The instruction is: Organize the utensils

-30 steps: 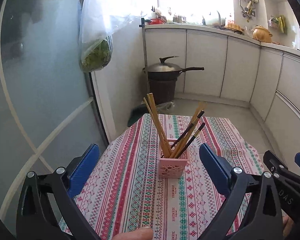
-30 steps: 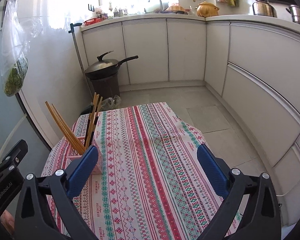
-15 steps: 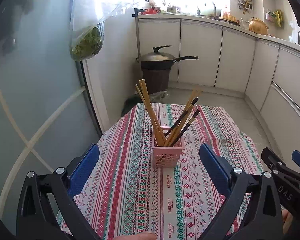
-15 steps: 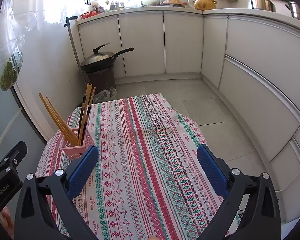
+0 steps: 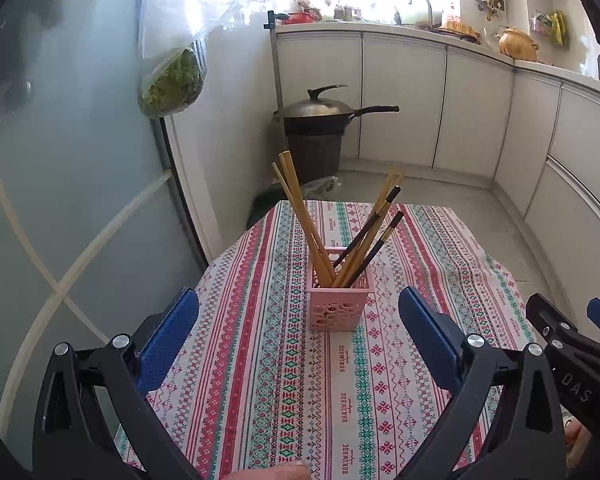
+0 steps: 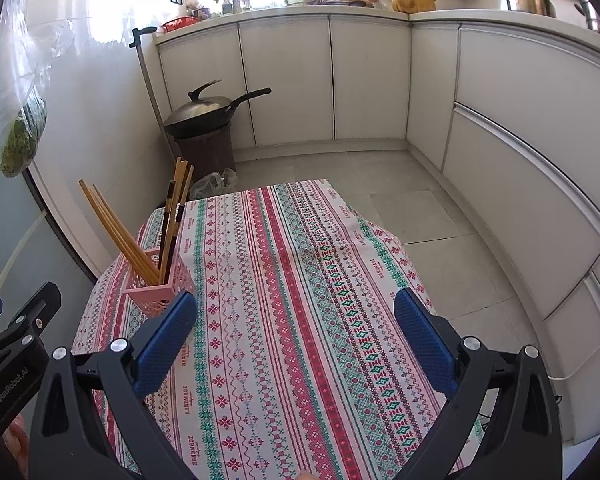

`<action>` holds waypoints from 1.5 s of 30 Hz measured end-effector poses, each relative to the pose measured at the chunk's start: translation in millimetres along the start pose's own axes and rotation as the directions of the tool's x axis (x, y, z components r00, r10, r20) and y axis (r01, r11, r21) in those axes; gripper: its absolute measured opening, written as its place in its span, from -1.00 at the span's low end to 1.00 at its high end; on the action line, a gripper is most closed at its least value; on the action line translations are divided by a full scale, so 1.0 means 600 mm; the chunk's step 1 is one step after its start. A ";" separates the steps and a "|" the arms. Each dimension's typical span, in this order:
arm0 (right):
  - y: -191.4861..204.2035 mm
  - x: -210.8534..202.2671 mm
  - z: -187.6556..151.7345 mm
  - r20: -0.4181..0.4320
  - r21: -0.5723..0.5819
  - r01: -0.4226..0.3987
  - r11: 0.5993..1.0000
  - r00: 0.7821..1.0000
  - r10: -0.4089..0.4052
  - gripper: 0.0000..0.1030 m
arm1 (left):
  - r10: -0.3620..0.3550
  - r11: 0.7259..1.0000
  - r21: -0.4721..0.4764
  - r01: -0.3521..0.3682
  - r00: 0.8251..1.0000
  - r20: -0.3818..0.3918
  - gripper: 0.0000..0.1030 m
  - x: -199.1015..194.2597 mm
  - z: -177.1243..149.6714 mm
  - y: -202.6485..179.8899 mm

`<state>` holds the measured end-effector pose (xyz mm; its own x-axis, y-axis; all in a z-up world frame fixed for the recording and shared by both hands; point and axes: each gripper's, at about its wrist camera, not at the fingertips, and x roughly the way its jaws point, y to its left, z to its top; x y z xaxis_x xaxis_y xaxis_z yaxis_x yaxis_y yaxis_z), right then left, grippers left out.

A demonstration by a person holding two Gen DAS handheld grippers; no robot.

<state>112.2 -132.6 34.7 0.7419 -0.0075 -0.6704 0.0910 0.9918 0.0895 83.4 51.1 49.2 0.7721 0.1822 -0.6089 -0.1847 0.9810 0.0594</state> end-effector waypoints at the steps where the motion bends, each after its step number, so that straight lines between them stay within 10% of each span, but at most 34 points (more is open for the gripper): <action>1: 0.000 0.000 0.000 -0.002 0.001 -0.001 1.000 1.000 0.001 0.87 | 0.001 1.000 0.000 -0.001 1.000 0.001 0.86 0.000 0.000 0.000; 45: -0.003 0.015 -0.008 -0.037 0.006 -0.009 1.000 0.999 0.010 0.87 | 0.011 1.000 0.009 -0.011 1.000 -0.009 0.86 0.005 -0.004 0.001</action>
<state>115.8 -133.6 25.0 0.7175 0.0067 -0.6965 0.0880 0.9911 0.1002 84.2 52.3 45.7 0.7643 0.1924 -0.6155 -0.1874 0.9795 0.0735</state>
